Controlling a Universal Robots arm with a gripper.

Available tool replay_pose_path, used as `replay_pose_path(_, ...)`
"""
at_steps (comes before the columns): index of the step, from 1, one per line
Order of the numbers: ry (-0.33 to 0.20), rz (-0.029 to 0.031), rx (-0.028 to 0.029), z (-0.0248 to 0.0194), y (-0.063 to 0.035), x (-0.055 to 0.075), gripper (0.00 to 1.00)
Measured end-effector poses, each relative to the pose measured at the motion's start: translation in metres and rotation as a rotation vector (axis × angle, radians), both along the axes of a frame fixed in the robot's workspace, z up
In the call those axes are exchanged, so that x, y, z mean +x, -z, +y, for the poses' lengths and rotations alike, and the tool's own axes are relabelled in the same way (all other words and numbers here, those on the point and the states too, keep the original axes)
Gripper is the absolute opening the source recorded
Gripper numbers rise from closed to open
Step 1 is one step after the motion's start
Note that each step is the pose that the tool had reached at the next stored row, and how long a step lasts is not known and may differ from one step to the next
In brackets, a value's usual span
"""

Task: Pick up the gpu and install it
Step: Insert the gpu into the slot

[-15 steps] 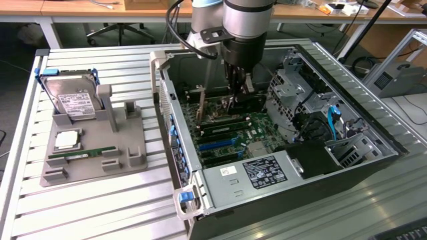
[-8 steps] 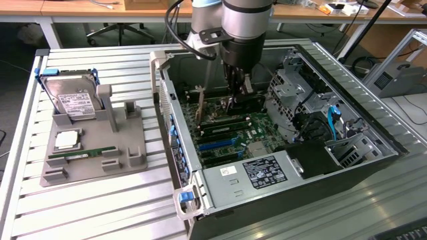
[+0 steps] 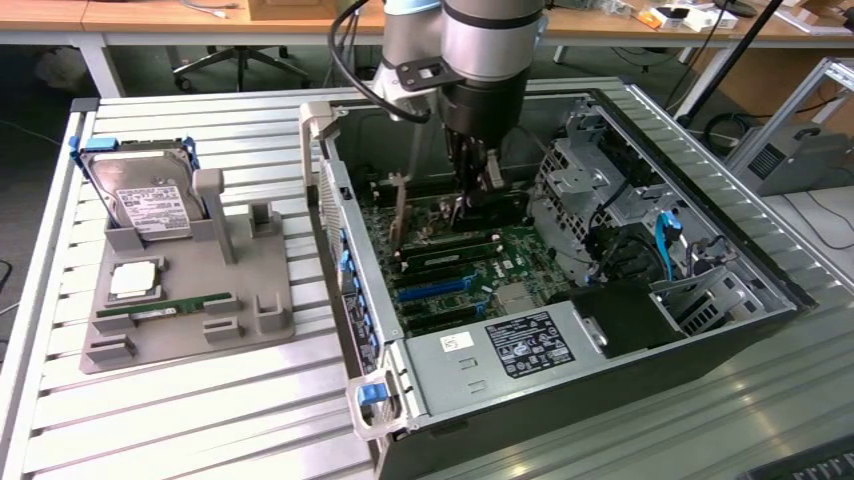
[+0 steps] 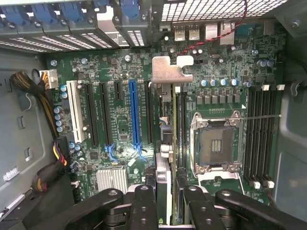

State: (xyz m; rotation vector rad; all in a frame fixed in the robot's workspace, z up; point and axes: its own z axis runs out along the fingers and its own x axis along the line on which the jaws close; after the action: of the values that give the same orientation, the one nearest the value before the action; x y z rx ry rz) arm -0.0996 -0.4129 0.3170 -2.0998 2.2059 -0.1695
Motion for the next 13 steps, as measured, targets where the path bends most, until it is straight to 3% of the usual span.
replay_pose_path(13,0.0,0.0,0.0,-0.0025,0.0038,-0.0051,0.27)
